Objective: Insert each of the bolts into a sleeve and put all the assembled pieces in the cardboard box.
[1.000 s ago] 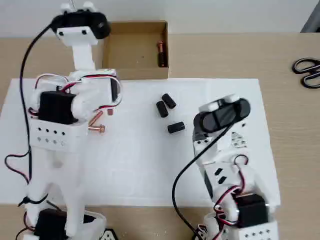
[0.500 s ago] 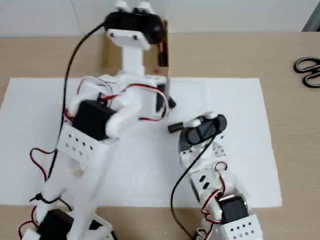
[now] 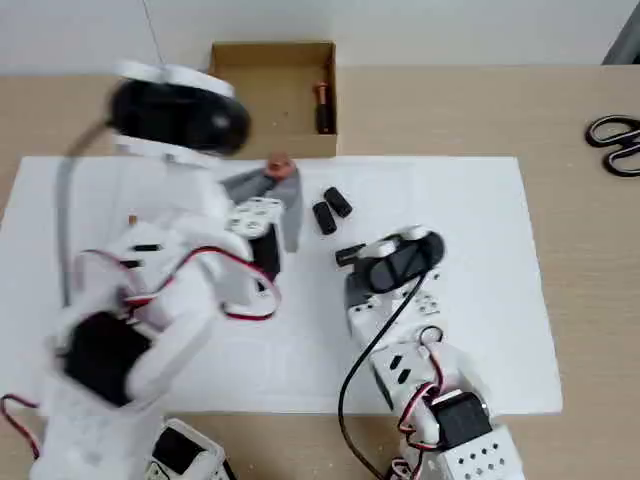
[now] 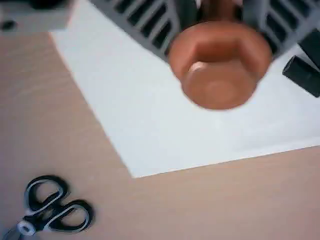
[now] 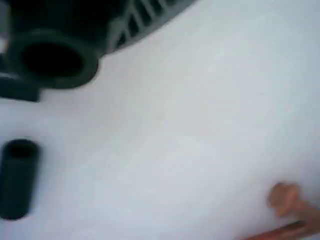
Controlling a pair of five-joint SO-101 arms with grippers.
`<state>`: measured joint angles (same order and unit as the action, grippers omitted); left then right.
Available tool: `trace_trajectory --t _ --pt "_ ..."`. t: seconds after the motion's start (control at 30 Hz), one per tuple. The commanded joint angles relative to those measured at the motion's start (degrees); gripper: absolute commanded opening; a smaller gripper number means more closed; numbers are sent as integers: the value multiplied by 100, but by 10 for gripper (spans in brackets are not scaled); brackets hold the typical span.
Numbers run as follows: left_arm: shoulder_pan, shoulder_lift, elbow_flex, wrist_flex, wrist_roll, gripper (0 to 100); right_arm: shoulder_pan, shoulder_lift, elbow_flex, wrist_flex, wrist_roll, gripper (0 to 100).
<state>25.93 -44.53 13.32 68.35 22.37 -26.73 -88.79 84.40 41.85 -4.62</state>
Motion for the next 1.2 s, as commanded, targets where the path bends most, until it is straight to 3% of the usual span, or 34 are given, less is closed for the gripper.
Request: trace_trajectory --t 0.0,0.2,0.63,1.17 --pt "-9 -413 1455 -1591 -62 6 -347 -110 -26 -136 -44 3" --pt "-9 -589 2642 -2444 -26 6 -391 -119 -35 -145 -44 3" --pt "44 -598 2800 -2479 668 6 -391 -1068 167 -145 -53 3" --pt "396 -563 3002 -2848 677 6 -602 -1042 185 -145 -70 3"
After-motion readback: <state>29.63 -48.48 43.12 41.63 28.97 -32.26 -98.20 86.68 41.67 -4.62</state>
